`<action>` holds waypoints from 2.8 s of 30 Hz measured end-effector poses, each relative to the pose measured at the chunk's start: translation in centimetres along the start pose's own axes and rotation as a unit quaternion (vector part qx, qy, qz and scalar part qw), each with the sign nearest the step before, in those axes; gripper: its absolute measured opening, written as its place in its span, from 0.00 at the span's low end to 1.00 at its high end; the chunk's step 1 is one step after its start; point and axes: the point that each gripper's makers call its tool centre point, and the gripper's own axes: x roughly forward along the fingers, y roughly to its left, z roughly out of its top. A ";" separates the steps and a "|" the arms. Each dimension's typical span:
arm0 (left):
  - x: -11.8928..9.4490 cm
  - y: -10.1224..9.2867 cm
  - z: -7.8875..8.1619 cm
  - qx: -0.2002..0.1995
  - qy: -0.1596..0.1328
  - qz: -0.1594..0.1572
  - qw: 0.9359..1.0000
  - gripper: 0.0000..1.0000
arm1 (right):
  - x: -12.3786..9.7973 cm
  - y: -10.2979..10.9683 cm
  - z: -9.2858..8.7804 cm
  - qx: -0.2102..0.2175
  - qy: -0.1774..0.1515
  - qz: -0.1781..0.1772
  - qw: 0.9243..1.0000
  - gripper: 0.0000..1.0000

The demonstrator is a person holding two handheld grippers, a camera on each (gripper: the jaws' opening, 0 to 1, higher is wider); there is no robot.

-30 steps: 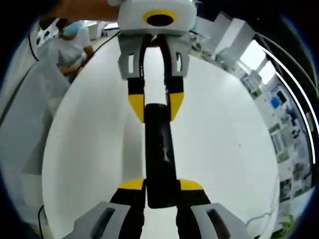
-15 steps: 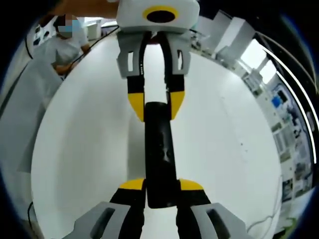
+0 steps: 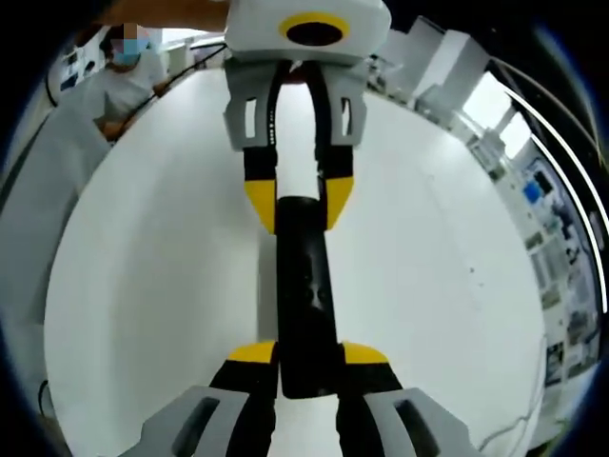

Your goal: Press the specified remote control buttons in sequence, fully releasing each button before pressing the next.

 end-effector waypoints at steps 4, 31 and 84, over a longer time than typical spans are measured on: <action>0.4 0.2 -0.4 -0.005 0.003 -0.003 1.000 0.23 | 0.4 -0.1 -0.1 0.002 0.000 0.001 1.000 0.20; 1.4 0.9 -1.2 0.008 0.026 -0.003 1.000 0.23 | 1.6 -0.5 -0.5 -0.003 0.007 0.001 1.000 0.20; -1.9 0.3 -0.2 -0.102 -0.061 0.050 0.992 0.38 | -0.8 -0.3 -0.1 0.067 -0.046 -0.045 0.996 0.29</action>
